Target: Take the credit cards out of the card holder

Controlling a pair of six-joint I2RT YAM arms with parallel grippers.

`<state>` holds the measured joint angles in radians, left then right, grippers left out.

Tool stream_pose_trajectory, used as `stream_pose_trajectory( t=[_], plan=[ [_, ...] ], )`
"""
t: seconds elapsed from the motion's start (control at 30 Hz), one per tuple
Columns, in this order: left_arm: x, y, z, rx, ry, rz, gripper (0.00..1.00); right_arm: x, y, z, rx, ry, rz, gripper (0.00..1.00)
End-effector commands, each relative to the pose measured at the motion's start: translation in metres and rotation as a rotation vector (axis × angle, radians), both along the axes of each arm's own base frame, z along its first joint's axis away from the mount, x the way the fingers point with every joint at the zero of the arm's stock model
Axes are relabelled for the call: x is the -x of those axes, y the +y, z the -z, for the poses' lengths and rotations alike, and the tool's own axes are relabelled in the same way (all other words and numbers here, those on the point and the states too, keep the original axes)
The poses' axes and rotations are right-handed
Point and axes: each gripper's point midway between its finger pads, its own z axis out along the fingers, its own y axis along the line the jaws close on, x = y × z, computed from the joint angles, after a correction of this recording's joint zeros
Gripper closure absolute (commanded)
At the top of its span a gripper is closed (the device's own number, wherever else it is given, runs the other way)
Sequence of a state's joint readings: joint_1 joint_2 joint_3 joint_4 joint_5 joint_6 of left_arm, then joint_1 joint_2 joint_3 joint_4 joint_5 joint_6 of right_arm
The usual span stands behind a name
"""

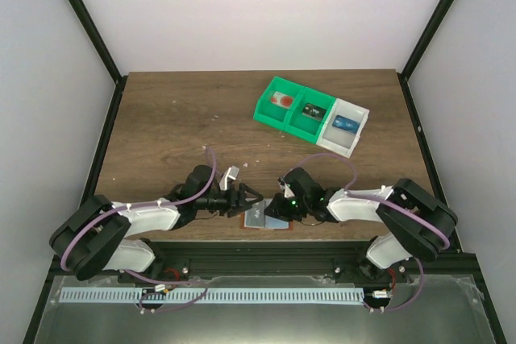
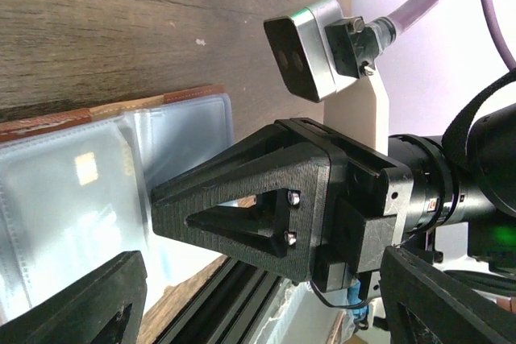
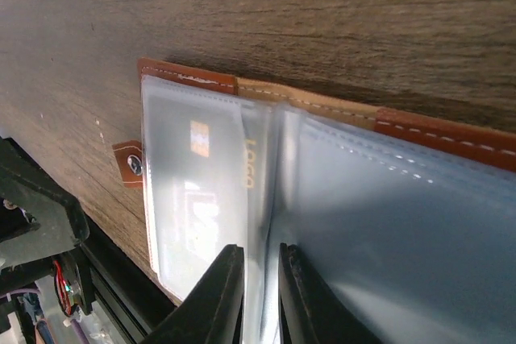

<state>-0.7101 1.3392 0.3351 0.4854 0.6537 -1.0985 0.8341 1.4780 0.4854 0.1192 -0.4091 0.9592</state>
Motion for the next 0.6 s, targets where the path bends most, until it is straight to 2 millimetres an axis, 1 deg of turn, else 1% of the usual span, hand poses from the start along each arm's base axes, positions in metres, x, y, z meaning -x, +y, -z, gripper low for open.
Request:
stream_pose_trajectory(
  t=[0.0, 0.17, 0.47, 0.57],
  plan=[
    [0.0, -0.008, -0.012, 0.043, -0.028, 0.019, 0.19, 0.001, -0.007, 0.0, 0.022, -0.022, 0.019, 0.85],
    [0.0, -0.008, -0.009, 0.032, -0.025, 0.014, 0.19, -0.001, -0.008, -0.004, 0.015, -0.035, 0.024, 0.85],
    [0.0, 0.002, 0.008, -0.041, -0.004, -0.021, 0.18, 0.0, 0.003, -0.01, -0.014, -0.022, -0.008, 0.85],
    [0.0, 0.005, 0.01, -0.044, -0.003, -0.035, 0.18, -0.001, 0.004, -0.008, -0.002, -0.01, -0.014, 0.85]
  ],
)
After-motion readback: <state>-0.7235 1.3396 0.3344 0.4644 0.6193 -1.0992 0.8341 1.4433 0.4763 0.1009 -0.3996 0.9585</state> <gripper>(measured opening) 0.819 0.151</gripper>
